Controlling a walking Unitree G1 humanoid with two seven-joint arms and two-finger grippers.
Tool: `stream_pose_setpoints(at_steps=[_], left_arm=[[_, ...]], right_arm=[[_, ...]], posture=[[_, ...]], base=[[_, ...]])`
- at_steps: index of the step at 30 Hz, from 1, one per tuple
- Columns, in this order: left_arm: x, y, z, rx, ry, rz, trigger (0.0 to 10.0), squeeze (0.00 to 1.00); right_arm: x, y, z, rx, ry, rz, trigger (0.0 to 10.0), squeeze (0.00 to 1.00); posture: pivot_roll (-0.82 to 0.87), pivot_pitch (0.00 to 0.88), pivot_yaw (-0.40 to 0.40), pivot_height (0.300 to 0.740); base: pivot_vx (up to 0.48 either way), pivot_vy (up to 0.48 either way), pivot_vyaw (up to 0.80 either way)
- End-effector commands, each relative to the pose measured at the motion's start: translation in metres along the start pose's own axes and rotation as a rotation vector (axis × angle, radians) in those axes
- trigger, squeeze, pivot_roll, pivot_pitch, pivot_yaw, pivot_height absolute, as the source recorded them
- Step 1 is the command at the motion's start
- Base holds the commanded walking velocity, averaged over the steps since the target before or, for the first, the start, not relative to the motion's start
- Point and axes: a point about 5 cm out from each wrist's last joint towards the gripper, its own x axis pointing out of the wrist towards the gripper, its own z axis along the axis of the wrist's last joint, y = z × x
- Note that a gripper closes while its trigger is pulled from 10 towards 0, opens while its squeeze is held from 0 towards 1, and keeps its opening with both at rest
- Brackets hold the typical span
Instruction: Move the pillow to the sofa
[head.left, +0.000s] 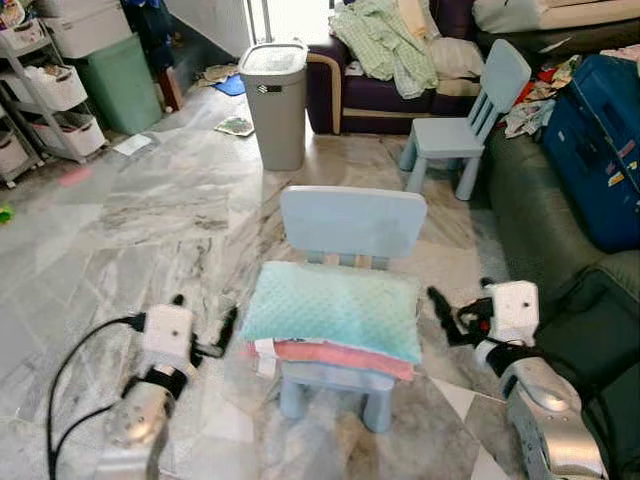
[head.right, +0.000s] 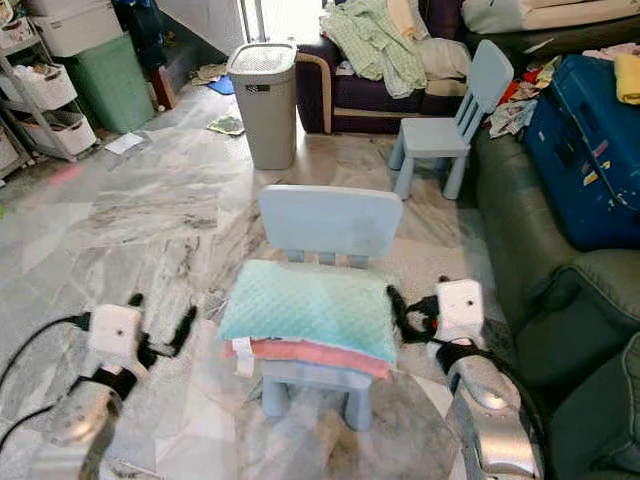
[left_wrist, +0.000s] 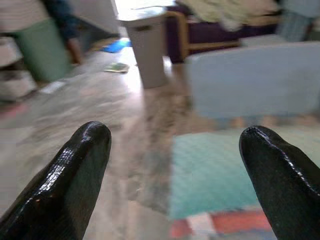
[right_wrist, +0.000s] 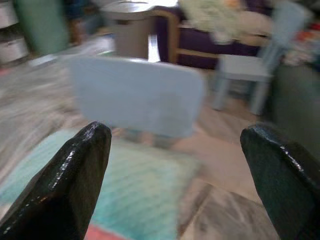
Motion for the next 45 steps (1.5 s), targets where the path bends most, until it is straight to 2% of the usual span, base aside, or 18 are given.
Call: stream_pose_setpoints(at_steps=[1, 3, 4, 5, 8, 12, 21, 28, 32, 39, 42, 45], left_arm=[[0.004, 0.008, 0.001, -0.006, 0.013, 0.051, 10.0, 0.00], [0.009, 0.006, 0.007, -0.012, -0.012, 0.037, 10.0, 0.00], [0.010, 0.005, 0.008, -0.013, -0.018, 0.033, 10.0, 0.00], [0.013, 0.002, 0.010, -0.017, -0.022, 0.017, 10.0, 0.00], [0.014, -0.002, 0.010, -0.036, -0.013, -0.003, 10.0, 0.00], [0.013, -0.008, 0.012, -0.054, -0.004, -0.023, 10.0, 0.00], [0.007, -0.012, 0.007, -0.081, 0.026, -0.025, 10.0, 0.00], [0.007, -0.011, 0.009, -0.085, 0.026, -0.021, 10.0, 0.00], [0.006, -0.011, 0.009, -0.079, 0.024, -0.014, 10.0, 0.00], [0.003, 0.001, 0.011, -0.065, 0.018, 0.102, 10.0, 0.00], [0.003, 0.005, 0.011, -0.075, 0.022, 0.130, 10.0, 0.00], [0.001, 0.006, 0.008, -0.066, 0.030, 0.134, 10.0, 0.00]], right_arm=[[-0.003, -0.001, 0.003, 0.044, 0.012, -0.046, 10.0, 0.00], [-0.005, 0.001, 0.002, -0.003, 0.032, -0.052, 10.0, 0.00], [-0.005, 0.003, 0.003, 0.007, 0.036, -0.038, 10.0, 0.00], [-0.005, 0.011, 0.005, 0.082, 0.021, -0.006, 10.0, 0.00], [-0.003, 0.017, 0.011, 0.067, -0.022, 0.027, 10.0, 0.00], [0.000, 0.018, 0.015, 0.071, -0.003, 0.016, 10.0, 0.00], [-0.002, 0.018, 0.020, 0.059, 0.018, -0.001, 10.0, 0.00], [0.000, 0.022, 0.024, 0.057, -0.002, 0.021, 10.0, 0.00], [-0.001, 0.025, 0.027, 0.044, -0.011, 0.047, 10.0, 0.00], [0.000, 0.033, 0.028, 0.106, 0.026, 0.081, 10.0, 0.00], [0.000, 0.040, 0.033, 0.065, 0.016, 0.141, 10.0, 0.00], [0.001, 0.041, 0.033, 0.057, 0.014, 0.139, 10.0, 0.00]], posture=[[-0.01, 0.000, 0.006, 0.740], [-0.02, 0.000, 0.004, 0.740], [-0.02, 0.000, 0.006, 0.740], [-0.02, 0.000, 0.015, 0.740], [-0.04, 0.000, 0.023, 0.740], [-0.04, 0.000, 0.025, 0.740], [-0.04, 0.000, 0.019, 0.740], [-0.04, 0.000, 0.016, 0.740], [-0.04, 0.000, 0.015, 0.740], [-0.04, 0.000, 0.007, 0.740], [-0.03, 0.000, 0.004, 0.740], [-0.03, 0.000, 0.003, 0.740]], base=[[0.000, 0.000, 0.00], [0.000, 0.000, 0.00], [0.000, 0.000, 0.00], [0.000, 0.000, 0.00], [0.000, 0.000, 0.00], [0.000, 0.000, -0.40], [0.000, 0.000, -0.79], [0.000, 0.000, -0.78], [0.000, 0.000, 0.00], [0.000, 0.000, 0.00], [0.000, 0.000, 0.00], [0.000, 0.000, 0.43]])
